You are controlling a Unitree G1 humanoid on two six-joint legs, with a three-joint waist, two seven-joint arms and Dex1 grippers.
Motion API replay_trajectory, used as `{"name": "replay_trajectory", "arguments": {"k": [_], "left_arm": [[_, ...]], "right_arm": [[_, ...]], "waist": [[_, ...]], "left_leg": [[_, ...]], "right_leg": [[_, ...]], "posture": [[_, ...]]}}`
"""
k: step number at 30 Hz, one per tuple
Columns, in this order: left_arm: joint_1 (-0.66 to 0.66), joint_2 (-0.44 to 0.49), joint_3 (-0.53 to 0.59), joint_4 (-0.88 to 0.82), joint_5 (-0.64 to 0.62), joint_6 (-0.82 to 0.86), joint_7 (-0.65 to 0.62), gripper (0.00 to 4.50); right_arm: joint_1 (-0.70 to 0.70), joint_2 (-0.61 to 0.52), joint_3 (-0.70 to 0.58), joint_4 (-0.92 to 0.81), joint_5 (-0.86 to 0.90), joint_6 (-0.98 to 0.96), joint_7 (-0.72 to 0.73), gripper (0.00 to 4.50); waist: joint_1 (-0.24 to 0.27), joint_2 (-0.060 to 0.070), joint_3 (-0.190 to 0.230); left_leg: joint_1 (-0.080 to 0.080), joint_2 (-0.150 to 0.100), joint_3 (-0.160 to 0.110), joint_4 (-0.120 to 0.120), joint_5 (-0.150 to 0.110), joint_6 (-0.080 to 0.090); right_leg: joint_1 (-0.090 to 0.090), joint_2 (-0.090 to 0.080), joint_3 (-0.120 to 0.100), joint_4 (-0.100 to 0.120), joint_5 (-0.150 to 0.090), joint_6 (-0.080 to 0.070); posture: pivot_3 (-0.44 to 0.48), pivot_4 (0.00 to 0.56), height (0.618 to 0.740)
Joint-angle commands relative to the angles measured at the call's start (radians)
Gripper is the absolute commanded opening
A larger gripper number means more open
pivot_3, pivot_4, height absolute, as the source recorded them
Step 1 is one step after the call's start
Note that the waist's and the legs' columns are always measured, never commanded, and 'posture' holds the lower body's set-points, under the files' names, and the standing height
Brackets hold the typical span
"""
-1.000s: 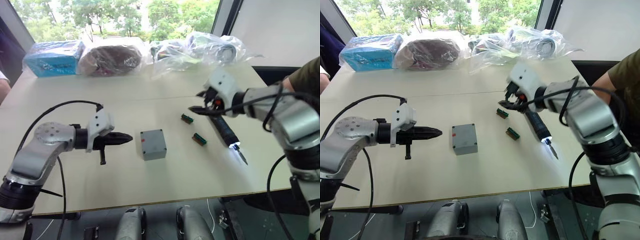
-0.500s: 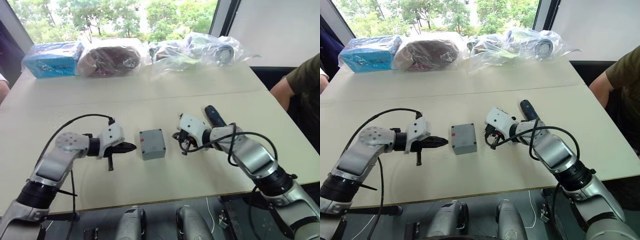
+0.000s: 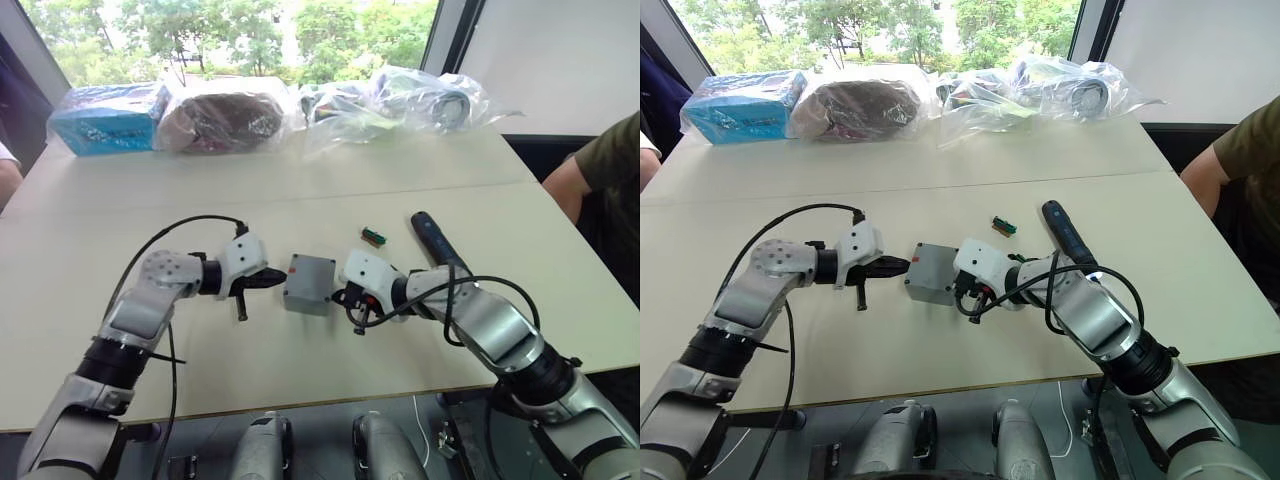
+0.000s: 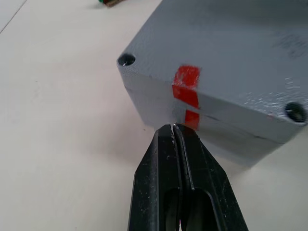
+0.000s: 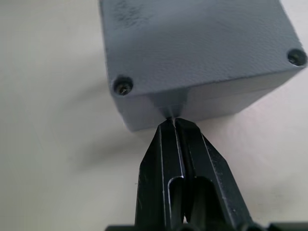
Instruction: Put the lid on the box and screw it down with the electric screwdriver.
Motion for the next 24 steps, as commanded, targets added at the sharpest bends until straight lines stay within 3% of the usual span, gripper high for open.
{"name": "replay_trajectory", "arguments": {"k": [1,6,12,17,24], "left_arm": [[-0.030,-0.018,-0.006,0.021,0.013,-0.041,-0.008,0.00],[-0.014,0.014,0.004,0.012,0.015,-0.044,-0.044,0.00],[0.082,0.124,0.047,-0.148,-0.057,0.025,-0.137,0.00],[0.155,0.178,0.069,-0.272,-0.112,0.089,-0.168,0.00],[0.156,0.128,0.049,-0.311,-0.147,0.153,-0.135,0.00]], "right_arm": [[-0.010,0.001,-0.022,-0.064,0.023,0.014,0.009,0.01],[-0.042,-0.066,-0.070,-0.052,0.002,-0.008,0.019,0.01],[-0.103,-0.100,-0.093,0.123,-0.066,-0.155,0.019,0.01],[-0.154,-0.014,-0.082,0.297,-0.114,-0.279,0.001,0.01],[-0.191,0.102,-0.051,0.454,-0.171,-0.381,-0.004,0.01]], "waist": [[0.000,0.000,0.000],[0.000,0.000,0.000],[-0.005,0.000,0.000],[-0.004,-0.001,0.000],[0.000,-0.001,0.000]], "left_leg": [[0.000,0.000,0.000,0.000,0.000,0.000],[0.000,0.000,0.000,0.000,0.000,0.000],[0.001,0.001,0.000,-0.001,0.000,0.000],[0.001,0.001,0.000,-0.001,0.000,0.000],[0.001,0.000,0.000,0.000,0.000,0.000]], "right_leg": [[0.000,0.000,0.000,0.000,0.000,0.000],[0.000,0.000,0.000,0.000,0.000,0.000],[0.000,0.000,0.000,0.000,0.000,0.000],[0.000,0.000,0.000,0.000,0.000,0.000],[0.001,0.000,0.000,0.000,0.000,0.000]], "posture": [[0.000,0.150,0.740],[0.000,0.150,0.740],[0.000,0.150,0.740],[0.000,0.150,0.740],[0.000,0.150,0.740]]}}
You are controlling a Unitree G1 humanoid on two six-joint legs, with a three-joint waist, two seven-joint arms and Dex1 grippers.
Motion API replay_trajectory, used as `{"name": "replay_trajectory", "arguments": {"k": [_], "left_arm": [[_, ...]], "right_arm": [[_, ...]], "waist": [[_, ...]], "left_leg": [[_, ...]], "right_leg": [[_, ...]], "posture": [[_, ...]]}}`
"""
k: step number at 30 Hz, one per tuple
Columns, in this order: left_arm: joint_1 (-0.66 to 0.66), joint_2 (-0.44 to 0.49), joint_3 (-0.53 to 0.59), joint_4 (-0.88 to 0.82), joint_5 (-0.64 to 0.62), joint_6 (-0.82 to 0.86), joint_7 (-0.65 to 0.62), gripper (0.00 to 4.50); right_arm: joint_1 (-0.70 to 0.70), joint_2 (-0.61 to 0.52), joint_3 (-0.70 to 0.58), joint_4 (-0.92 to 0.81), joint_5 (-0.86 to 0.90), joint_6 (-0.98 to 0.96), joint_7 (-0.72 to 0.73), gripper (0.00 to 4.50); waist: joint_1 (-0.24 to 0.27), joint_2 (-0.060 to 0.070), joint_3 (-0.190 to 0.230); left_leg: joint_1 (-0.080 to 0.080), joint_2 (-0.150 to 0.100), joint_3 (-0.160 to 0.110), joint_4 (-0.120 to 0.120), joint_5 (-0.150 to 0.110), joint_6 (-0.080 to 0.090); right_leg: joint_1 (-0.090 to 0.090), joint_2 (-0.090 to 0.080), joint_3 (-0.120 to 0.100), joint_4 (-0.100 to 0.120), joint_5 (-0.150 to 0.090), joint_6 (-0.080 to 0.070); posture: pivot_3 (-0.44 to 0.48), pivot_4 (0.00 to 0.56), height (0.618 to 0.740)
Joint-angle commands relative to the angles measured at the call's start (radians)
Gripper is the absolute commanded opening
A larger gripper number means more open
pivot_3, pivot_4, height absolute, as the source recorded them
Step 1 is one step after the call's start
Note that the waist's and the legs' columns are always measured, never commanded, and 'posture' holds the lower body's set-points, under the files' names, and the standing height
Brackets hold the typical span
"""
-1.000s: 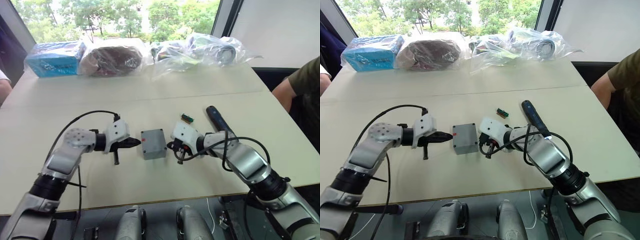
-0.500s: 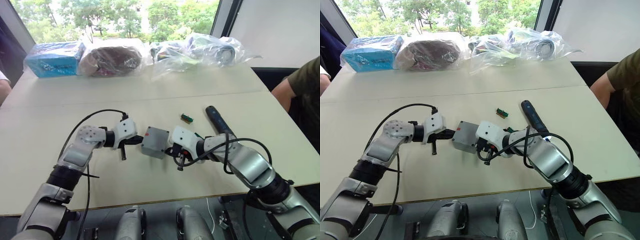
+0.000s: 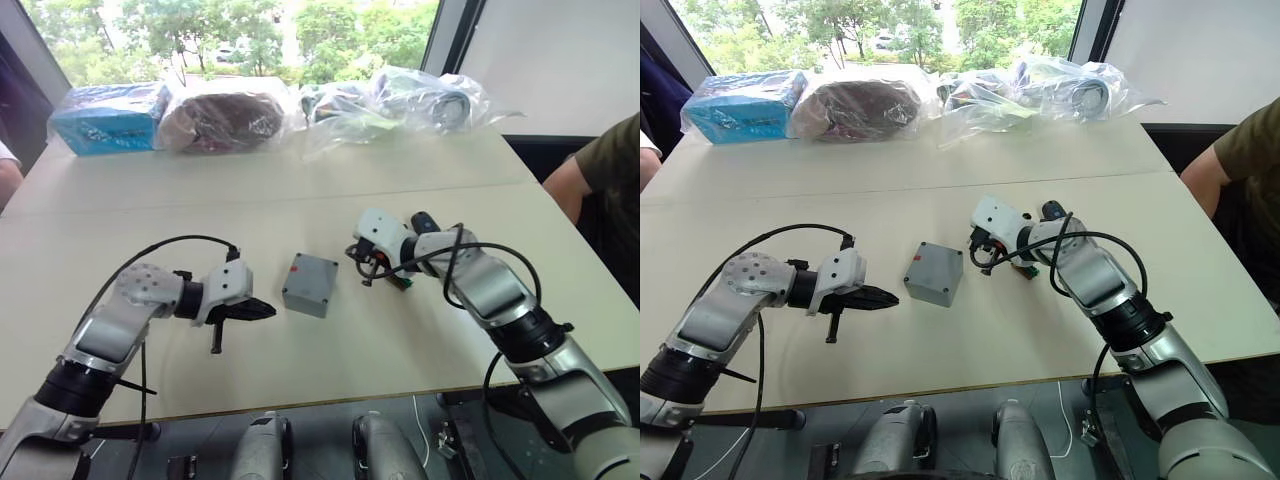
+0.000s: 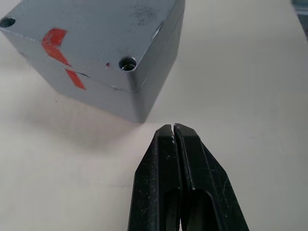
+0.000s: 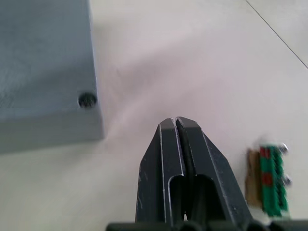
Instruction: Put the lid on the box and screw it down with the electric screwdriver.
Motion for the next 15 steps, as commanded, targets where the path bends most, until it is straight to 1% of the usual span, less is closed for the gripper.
{"name": "replay_trajectory", "arguments": {"k": [1,6,15], "left_arm": [[-0.012,-0.029,-0.004,-0.031,-0.025,0.026,0.015,0.00],[-0.018,-0.040,-0.017,-0.016,-0.005,0.015,0.023,0.00],[-0.051,-0.054,-0.009,0.028,0.011,-0.001,0.059,0.00]], "right_arm": [[-0.029,0.045,0.004,0.042,-0.029,-0.060,0.004,0.01],[-0.003,0.068,0.015,0.019,-0.033,-0.065,0.047,0.01],[0.070,0.018,0.020,-0.124,-0.015,-0.038,0.151,0.01]], "waist": [[-0.001,0.000,0.000],[-0.003,0.000,0.000],[-0.002,0.000,0.000]], "left_leg": [[0.000,0.000,0.000,0.000,0.000,0.000],[0.000,0.000,0.000,0.000,0.000,0.000],[0.000,0.000,0.000,0.000,0.000,0.000]], "right_leg": [[0.000,0.000,0.000,0.000,0.000,0.000],[0.000,0.000,0.000,0.000,0.000,0.000],[0.000,0.000,0.000,0.000,0.000,0.000]], "posture": [[0.000,0.150,0.740],[0.000,0.150,0.740],[0.000,0.150,0.740]]}}
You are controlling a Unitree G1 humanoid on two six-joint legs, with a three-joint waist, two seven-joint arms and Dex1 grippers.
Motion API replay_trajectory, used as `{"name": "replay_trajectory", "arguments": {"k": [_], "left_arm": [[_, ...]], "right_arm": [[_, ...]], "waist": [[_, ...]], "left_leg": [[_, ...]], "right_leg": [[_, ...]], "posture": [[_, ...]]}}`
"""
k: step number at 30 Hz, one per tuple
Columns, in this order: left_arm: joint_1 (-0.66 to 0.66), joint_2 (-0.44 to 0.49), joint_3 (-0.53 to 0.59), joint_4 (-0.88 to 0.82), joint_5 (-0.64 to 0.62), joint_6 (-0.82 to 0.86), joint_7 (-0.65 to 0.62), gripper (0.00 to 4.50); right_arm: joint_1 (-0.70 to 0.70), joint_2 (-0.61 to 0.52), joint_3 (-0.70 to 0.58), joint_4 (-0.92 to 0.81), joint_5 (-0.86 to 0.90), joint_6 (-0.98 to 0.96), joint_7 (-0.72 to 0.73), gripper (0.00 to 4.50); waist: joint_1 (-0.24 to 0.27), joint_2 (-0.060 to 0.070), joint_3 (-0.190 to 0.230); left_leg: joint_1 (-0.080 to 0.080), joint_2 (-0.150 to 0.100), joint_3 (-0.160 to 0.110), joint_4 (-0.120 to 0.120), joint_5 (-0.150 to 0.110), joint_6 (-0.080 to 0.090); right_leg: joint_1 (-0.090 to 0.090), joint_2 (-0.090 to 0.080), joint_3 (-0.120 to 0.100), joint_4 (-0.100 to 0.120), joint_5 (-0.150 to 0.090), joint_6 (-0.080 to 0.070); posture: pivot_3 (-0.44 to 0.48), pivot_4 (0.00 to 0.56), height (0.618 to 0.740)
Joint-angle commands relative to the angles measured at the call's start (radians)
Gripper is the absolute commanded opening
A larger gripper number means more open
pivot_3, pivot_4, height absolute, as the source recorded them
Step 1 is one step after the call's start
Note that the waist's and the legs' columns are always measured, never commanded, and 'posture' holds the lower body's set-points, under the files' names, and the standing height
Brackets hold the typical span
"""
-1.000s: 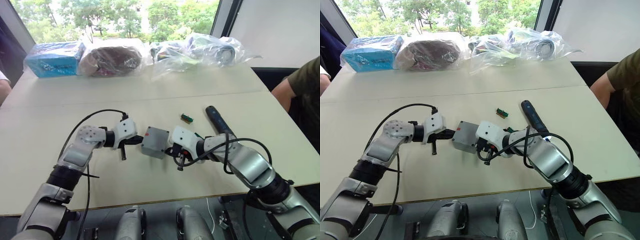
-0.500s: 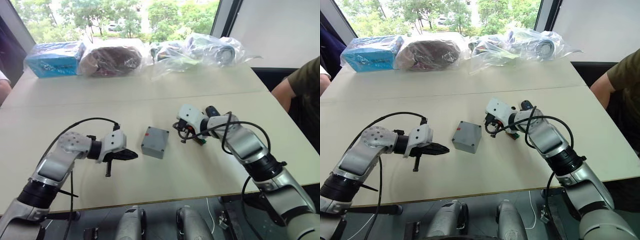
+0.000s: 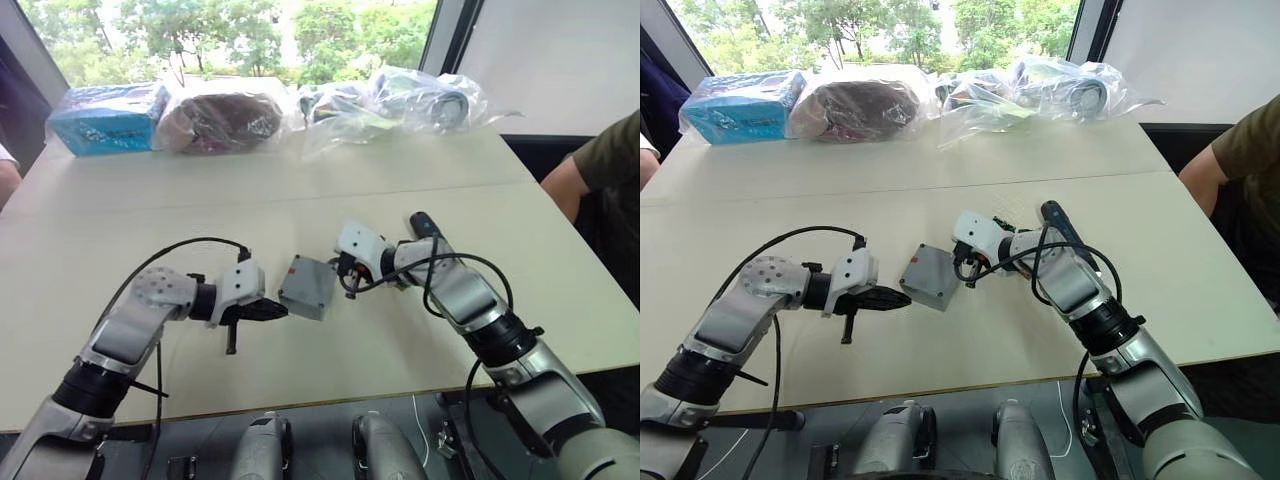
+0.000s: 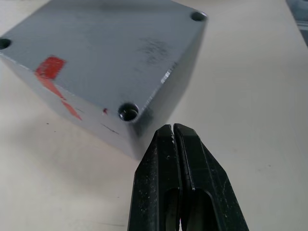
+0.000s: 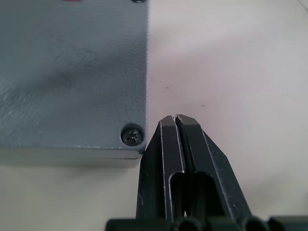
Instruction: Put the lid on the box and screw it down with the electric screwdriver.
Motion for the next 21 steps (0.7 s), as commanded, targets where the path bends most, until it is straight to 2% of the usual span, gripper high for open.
{"name": "replay_trajectory", "arguments": {"k": [1,7,21], "left_arm": [[-0.037,-0.008,0.019,0.010,0.008,-0.017,0.021,0.00],[-0.064,-0.011,0.026,0.051,0.020,-0.036,0.033,0.00],[-0.103,-0.025,0.025,0.092,0.028,-0.051,0.052,0.00]], "right_arm": [[0.019,-0.017,-0.008,-0.100,0.021,0.012,0.041,0.01],[0.051,-0.040,-0.023,-0.166,0.026,0.052,0.057,0.01],[0.057,-0.039,-0.048,-0.193,0.021,0.106,0.036,0.01]], "waist": [[0.000,0.000,0.000],[0.001,0.000,0.000],[0.002,0.000,0.000]], "left_leg": [[0.000,0.000,0.000,0.000,0.000,0.000],[0.000,0.000,0.000,0.000,0.000,0.000],[0.000,0.000,0.000,0.000,0.000,0.000]], "right_leg": [[0.000,0.000,0.000,0.000,0.000,0.000],[0.000,0.000,0.000,0.000,0.000,0.000],[0.000,0.000,0.000,0.000,0.000,0.000]], "posture": [[0.000,0.150,0.740],[0.000,0.150,0.740],[0.000,0.150,0.740]]}}
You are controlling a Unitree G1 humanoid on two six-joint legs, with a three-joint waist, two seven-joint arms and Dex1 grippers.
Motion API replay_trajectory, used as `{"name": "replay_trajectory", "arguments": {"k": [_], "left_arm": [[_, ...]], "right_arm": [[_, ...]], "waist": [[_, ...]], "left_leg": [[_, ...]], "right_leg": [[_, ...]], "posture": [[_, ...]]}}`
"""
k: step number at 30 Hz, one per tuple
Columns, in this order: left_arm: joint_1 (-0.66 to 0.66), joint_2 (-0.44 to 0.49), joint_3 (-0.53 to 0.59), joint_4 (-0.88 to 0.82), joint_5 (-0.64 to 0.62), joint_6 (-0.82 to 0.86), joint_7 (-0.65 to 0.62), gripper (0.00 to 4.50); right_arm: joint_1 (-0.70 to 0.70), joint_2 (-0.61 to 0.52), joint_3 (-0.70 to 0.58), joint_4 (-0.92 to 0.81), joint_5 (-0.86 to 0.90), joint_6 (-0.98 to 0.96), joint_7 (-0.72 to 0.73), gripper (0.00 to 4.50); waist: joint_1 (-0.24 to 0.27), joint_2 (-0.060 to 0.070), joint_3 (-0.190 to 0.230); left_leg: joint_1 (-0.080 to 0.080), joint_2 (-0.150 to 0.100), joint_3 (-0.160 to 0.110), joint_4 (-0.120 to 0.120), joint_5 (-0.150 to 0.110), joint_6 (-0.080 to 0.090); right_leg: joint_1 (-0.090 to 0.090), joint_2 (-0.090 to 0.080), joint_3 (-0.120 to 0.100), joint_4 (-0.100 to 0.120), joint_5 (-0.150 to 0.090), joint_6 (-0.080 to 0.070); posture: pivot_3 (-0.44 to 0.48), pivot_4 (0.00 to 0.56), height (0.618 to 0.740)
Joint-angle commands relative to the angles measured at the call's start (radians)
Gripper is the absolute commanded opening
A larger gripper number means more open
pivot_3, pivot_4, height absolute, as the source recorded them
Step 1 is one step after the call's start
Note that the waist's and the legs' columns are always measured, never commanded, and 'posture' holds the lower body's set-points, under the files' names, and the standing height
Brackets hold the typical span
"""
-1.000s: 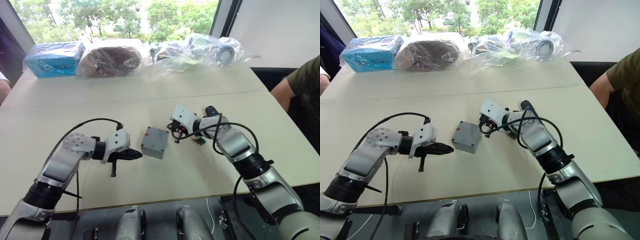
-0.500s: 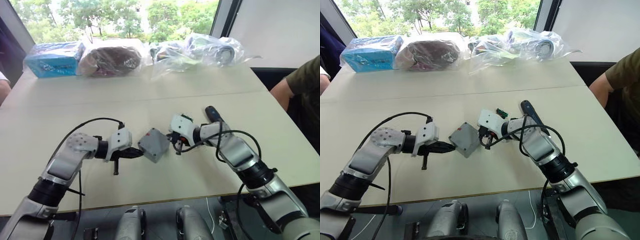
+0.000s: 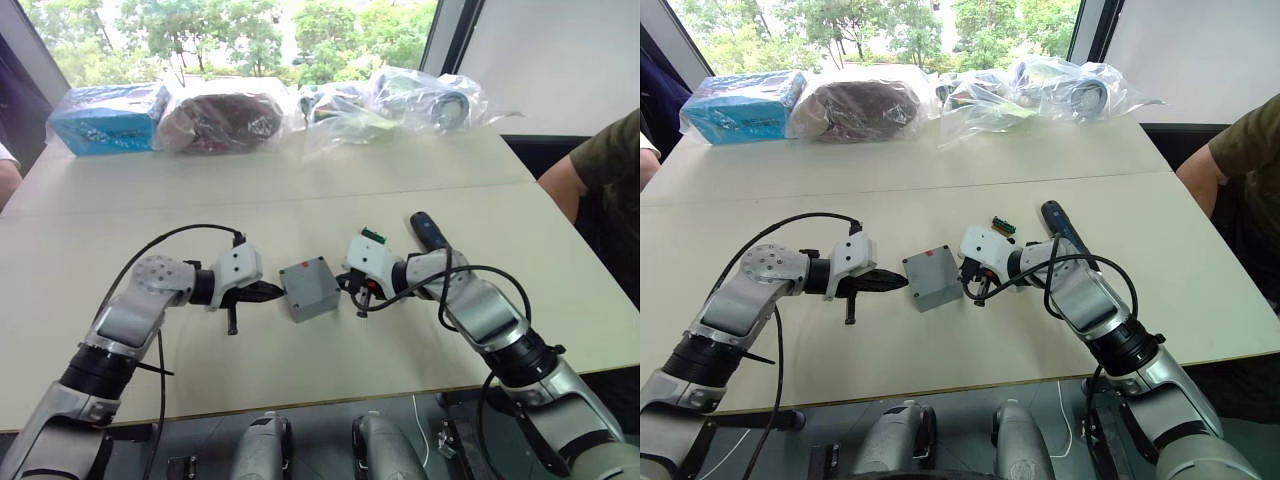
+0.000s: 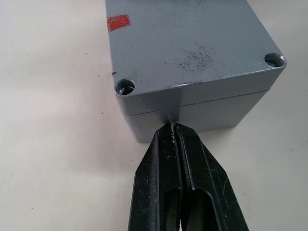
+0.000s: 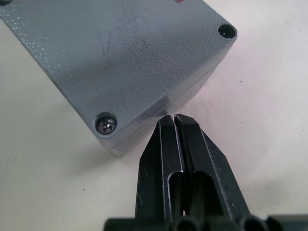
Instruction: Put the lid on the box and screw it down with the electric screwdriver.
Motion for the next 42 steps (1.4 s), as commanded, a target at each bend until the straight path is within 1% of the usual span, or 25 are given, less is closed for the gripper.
{"name": "replay_trajectory", "arguments": {"k": [1,13,20,25,29,34,37,40,42], "left_arm": [[-0.034,-0.008,0.023,-0.007,-0.001,-0.019,0.009,0.00],[-0.076,-0.020,0.029,0.042,0.006,-0.037,0.021,0.00],[-0.083,-0.022,0.037,0.051,0.003,-0.041,0.029,0.00],[-0.080,-0.030,0.043,0.044,-0.001,-0.036,0.044,0.00],[-0.081,-0.036,0.052,0.045,-0.001,-0.034,0.058,0.00],[-0.088,-0.043,0.061,0.049,-0.001,-0.033,0.068,0.00],[-0.085,-0.017,0.070,0.040,0.000,-0.029,0.054,0.00],[-0.076,0.029,0.095,0.010,-0.019,-0.018,0.024,0.00],[-0.071,0.056,0.122,-0.016,-0.046,-0.007,0.006,0.00]], "right_arm": [[-0.008,0.004,-0.025,-0.046,0.014,0.003,-0.006,0.01],[-0.008,-0.009,-0.030,-0.070,0.016,0.041,-0.016,0.01],[-0.002,-0.046,-0.062,-0.117,0.026,0.073,-0.020,0.01],[0.024,-0.068,-0.152,-0.139,0.046,0.076,-0.053,0.01],[0.020,-0.063,-0.236,-0.114,0.064,0.076,-0.099,0.01],[-0.003,-0.042,-0.286,-0.043,0.064,0.045,-0.158,0.01],[-0.016,-0.030,-0.294,0.000,0.064,0.024,-0.174,0.01],[-0.027,-0.013,-0.298,0.044,0.064,0.012,-0.189,0.71],[-0.033,0.004,-0.309,0.078,0.075,-0.001,-0.196,1.54]], "waist": [[0.000,0.000,0.000],[0.000,0.000,0.000],[0.001,0.000,0.000],[0.002,0.000,0.000],[0.001,0.000,0.000],[0.000,0.000,0.000],[-0.001,0.000,0.000],[-0.002,0.000,0.000],[-0.002,0.000,0.000]], "left_leg": [[0.000,0.000,0.000,0.000,0.000,0.000],[0.000,0.000,0.000,0.000,0.000,0.000],[0.000,0.000,0.000,0.000,0.000,0.000],[0.000,0.000,0.000,0.000,0.000,0.000],[0.000,0.000,0.000,0.000,0.000,0.000],[0.000,0.000,0.000,0.000,0.000,0.000],[0.000,0.000,0.000,0.000,0.000,0.000],[0.000,0.000,0.000,0.000,0.000,0.000],[0.000,0.000,0.000,0.000,0.000,0.000]], "right_leg": [[0.000,0.000,0.000,0.000,0.000,0.000],[0.000,0.000,0.000,0.000,0.000,0.000],[0.000,0.000,0.000,0.000,0.000,0.000],[0.000,0.000,0.000,0.000,0.000,0.000],[0.000,0.000,0.000,0.000,0.000,0.000],[0.000,0.000,0.000,0.000,0.000,0.000],[0.000,0.000,0.000,0.000,0.000,0.000],[0.000,0.000,0.000,0.000,0.000,0.000],[0.000,0.000,0.000,0.000,0.000,0.000]], "posture": [[0.000,0.150,0.740],[0.000,0.150,0.740],[0.000,0.150,0.740],[0.000,0.150,0.740],[0.000,0.150,0.740],[0.000,0.150,0.740],[0.000,0.150,0.740],[0.000,0.150,0.740],[0.000,0.150,0.740]]}}
